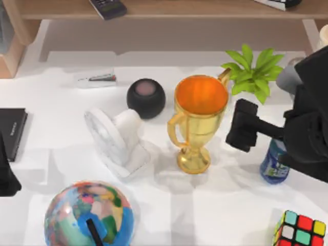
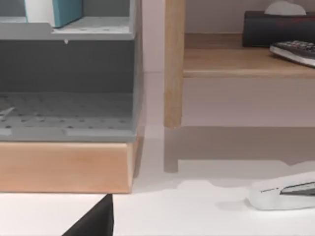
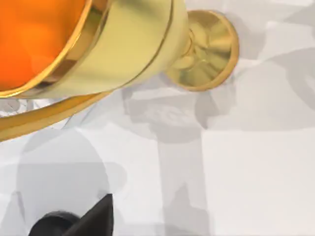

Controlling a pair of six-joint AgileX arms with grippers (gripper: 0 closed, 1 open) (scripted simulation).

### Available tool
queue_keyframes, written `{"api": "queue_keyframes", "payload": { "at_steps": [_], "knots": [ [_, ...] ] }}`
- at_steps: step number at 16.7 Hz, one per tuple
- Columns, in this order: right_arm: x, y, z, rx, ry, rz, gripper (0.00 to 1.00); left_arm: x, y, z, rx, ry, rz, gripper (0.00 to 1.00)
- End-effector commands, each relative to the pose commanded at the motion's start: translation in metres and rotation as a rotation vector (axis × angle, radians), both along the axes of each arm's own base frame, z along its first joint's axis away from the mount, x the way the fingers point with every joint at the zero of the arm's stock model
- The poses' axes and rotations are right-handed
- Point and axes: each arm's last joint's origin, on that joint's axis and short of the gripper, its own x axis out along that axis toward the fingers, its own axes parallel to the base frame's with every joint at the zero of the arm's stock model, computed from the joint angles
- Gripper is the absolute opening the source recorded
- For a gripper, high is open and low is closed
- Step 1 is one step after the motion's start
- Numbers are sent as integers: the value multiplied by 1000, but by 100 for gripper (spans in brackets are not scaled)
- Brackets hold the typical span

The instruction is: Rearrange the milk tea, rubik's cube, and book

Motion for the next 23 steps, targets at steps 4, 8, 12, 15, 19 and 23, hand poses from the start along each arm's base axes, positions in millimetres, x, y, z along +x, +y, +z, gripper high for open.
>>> {"api": "queue_keyframes", "payload": {
  "at_steps": [4, 8, 12, 15, 19, 23],
  "knots": [
    [-22, -11, -24, -204, 296, -105, 100, 0, 0, 0, 0, 0, 0, 100],
    [-31, -21, -39, -344, 449, -184, 100, 0, 0, 0, 0, 0, 0, 100],
    [-32, -21, -40, -356, 461, -191, 100, 0, 0, 0, 0, 0, 0, 100],
    [-32, -21, -39, -351, 456, -189, 100, 0, 0, 0, 0, 0, 0, 100],
    [-30, -20, -61, -357, 462, -192, 100, 0, 0, 0, 0, 0, 0, 100],
    [-31, -21, -90, -356, 461, -191, 100, 0, 0, 0, 0, 0, 0, 100]
  ]
}}
